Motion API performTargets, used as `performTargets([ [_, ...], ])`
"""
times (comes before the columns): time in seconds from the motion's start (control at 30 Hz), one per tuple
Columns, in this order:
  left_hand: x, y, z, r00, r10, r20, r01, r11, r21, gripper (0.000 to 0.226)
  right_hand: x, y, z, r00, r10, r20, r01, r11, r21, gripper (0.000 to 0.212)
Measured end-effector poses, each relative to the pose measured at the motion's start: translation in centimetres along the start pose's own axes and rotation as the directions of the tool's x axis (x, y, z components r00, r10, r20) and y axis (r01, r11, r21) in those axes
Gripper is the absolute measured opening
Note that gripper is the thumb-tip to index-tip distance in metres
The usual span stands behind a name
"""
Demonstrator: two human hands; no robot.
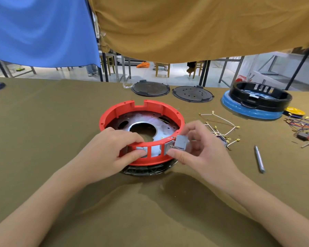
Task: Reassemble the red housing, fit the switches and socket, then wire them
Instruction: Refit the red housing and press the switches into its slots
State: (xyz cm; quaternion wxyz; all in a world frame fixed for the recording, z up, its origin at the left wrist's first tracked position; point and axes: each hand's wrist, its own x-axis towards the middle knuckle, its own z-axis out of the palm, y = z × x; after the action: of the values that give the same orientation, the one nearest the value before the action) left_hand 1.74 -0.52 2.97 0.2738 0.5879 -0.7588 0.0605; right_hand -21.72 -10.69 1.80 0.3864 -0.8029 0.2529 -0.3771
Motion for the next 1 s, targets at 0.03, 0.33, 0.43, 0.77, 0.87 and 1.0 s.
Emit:
performTargets([
  [0.03,0.0,0.1,0.0,1.0,-0.001,-0.007,0.001,1.0,-0.003,0.032,-0.1,0.0,0.1,0.998,-0.065,-0.013,0.063,0.992,-0.111,0.035],
  [0.33,0.1,0.4,0.4,0.999,-0.013,-0.029,0.012,1.0,-0.008,0.034,-0.8,-0.9,1.2,0.993,-0.114,-0.015,0.112,0.99,-0.087,0.043],
  [0.43,0.0,0.5,0.5,0.999,-0.025,-0.027,0.025,1.0,-0.001,0.036,-1.2,-1.1,1.4,0.987,-0.159,0.018,0.16,0.983,-0.09,0.038],
  [0.77,0.2,0.5,0.5,0.999,-0.018,-0.029,0.018,1.0,-0.015,0.034,-1.2,-0.6,1.4,0.961,-0.278,0.003,0.274,0.944,-0.183,0.035],
  [0.87,0.3,0.5,0.6,0.999,-0.016,-0.036,0.016,1.0,-0.008,0.035,-1.0,-0.5,1.6,0.957,-0.29,-0.015,0.281,0.938,-0.205,0.031],
  [1.0,0.3,0.5,0.6,0.999,-0.018,-0.033,0.017,1.0,-0.008,0.036,-0.8,-0.4,1.6,0.955,-0.293,-0.032,0.279,0.932,-0.231,0.027],
])
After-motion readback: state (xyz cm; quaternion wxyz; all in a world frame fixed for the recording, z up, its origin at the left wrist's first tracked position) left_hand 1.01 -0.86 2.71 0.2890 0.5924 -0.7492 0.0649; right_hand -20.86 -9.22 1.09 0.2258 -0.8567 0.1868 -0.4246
